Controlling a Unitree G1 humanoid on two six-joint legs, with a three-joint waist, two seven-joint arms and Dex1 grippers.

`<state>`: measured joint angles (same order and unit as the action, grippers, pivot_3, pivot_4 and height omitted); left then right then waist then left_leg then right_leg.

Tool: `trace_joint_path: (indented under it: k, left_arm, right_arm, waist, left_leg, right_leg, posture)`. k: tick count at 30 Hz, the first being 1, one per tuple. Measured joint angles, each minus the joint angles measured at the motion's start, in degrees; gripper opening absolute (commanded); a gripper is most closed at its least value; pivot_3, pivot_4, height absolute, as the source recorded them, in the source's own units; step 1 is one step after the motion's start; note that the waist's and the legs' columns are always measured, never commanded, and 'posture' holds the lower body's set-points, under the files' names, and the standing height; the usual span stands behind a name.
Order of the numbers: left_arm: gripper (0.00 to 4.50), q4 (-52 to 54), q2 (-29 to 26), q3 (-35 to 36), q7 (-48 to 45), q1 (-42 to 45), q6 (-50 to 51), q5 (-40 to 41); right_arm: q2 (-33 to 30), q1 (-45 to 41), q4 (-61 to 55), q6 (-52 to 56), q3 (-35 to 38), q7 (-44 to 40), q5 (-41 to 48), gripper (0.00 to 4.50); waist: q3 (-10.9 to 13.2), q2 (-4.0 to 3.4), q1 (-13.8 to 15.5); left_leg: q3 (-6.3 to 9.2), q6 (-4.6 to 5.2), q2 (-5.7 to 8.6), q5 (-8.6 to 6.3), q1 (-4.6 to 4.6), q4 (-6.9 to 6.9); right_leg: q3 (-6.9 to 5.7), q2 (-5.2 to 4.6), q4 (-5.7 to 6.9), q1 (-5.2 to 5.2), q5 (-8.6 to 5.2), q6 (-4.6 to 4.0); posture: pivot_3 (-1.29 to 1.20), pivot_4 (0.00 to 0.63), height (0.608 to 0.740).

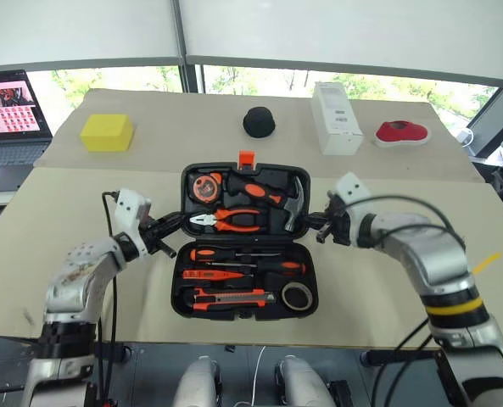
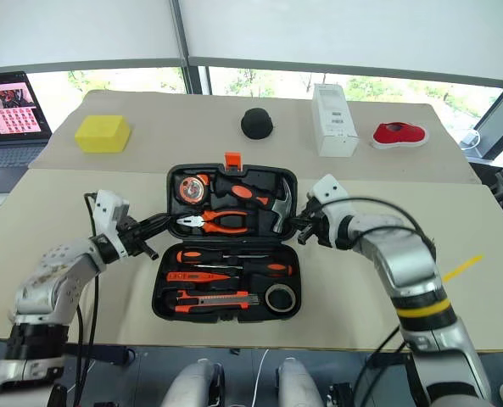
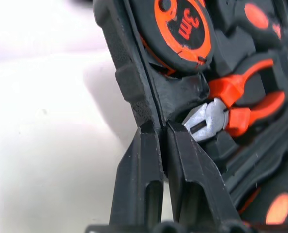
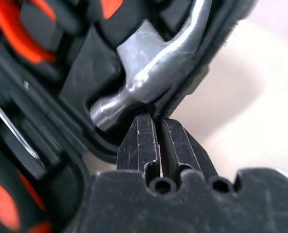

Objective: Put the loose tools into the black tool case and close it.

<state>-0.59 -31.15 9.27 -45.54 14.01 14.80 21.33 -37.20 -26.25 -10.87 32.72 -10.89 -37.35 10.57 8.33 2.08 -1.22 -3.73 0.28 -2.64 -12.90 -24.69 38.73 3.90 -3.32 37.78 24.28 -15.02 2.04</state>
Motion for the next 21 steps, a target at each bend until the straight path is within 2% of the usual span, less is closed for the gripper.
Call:
trace_joint_path:
  k: [4,7,9,11,12,16,18,19,21]
  left_arm:
    - [0.02,-2.4,0.2,-0.2,-1.5,-5.1,-20.7,-4.8]
    - [0.02,-6.1,-0.2,-0.5,-1.5,-7.0,-35.1,-9.9]
    - [0.0,-8.4,-0.8,-0.7,-1.2,-7.6,-41.2,-12.4]
    - [0.78,-9.6,-1.9,-0.8,-1.6,-9.0,-45.0,-12.6]
    - [0.99,-10.3,-3.0,-0.5,-2.1,-10.0,-46.0,-12.5]
    - [2.45,-13.2,-5.7,0.5,-3.4,-13.5,-47.2,-12.2]
    - [2.47,-13.8,-6.9,1.3,-3.5,-15.0,-46.5,-11.7]
    - [2.47,-14.0,-7.4,1.9,-3.7,-15.5,-45.5,-10.6]
    - [2.47,-13.9,-8.5,3.1,-4.6,-16.1,-43.7,-8.8]
  right_arm:
    - [-4.3,9.0,0.4,-28.7,-2.1,4.4,-11.1,0.0]
    - [-6.6,12.3,3.1,-43.4,-3.7,11.4,-21.3,0.0]
    - [-7.1,13.9,5.0,-49.9,-3.9,15.7,-26.6,0.62]
    - [-8.4,17.0,7.4,-55.2,-3.8,19.0,-31.4,1.3]
    - [-9.1,18.9,9.2,-56.4,-3.7,19.3,-32.3,1.64]
    - [-9.0,21.9,11.7,-60.5,-2.6,21.5,-34.2,2.98]
    - [-9.1,22.9,11.8,-62.0,-1.2,22.2,-34.1,3.62]
    - [-9.2,23.1,11.9,-62.6,-0.6,22.3,-34.0,4.09]
    - [-9.3,23.5,12.0,-63.0,0.7,21.9,-33.3,3.7]
  waist:
    - [0.0,0.0,0.1]
    - [0.0,0.01,0.1]
    - [0.0,0.01,0.2]
    - [0.0,0.05,0.2]
    - [-0.1,0.1,0.1]
    - [-0.1,0.09,-0.3]
    - [-0.1,0.1,-0.2]
    - [-0.1,0.11,-0.2]
    - [-0.1,0.14,0.2]
  left_leg:
    - [-0.18,0.0,-0.04,0.0,0.07,-0.01]
    - [-0.26,0.0,-0.06,0.0,0.19,0.0]
    - [-0.3,0.01,-0.07,0.0,0.38,0.0]
    - [-0.34,0.01,-0.1,0.0,0.43,-0.02]
    - [-0.37,0.01,-0.15,0.0,0.46,-0.06]
    - [-0.5,0.02,-0.17,0.0,0.53,-0.1]
    - [-0.51,0.02,-0.19,0.0,0.55,-0.07]
    - [-0.52,0.02,-0.19,0.0,0.54,-0.05]
    - [-0.51,0.02,-0.19,0.0,0.55,-0.02]
  right_leg:
    - [0.0,0.0,-0.06,-0.06,0.0,0.0]
    - [0.01,0.0,-0.04,-0.14,0.0,-0.01]
    - [0.02,0.0,-0.03,-0.29,0.0,-0.01]
    - [0.03,0.01,-0.03,-0.33,0.0,-0.02]
    - [0.03,0.03,-0.06,-0.33,0.0,-0.02]
    - [0.13,0.03,0.04,-0.32,-0.01,-0.03]
    - [0.13,0.03,0.05,-0.34,-0.01,-0.03]
    - [0.12,0.02,0.04,-0.33,-0.01,-0.02]
    - [0.1,0.02,0.04,-0.36,-0.01,-0.02]
  posture:
    - [0.0,0.15,0.74]
    - [0.0,0.15,0.74]
    - [0.0,0.15,0.74]
    - [0.0,0.15,0.74]
    - [0.0,0.15,0.74]
    - [0.0,0.15,0.74]
    - [0.0,0.15,0.74]
    - [0.0,0.15,0.74]
    - [0.0,0.15,0.74]
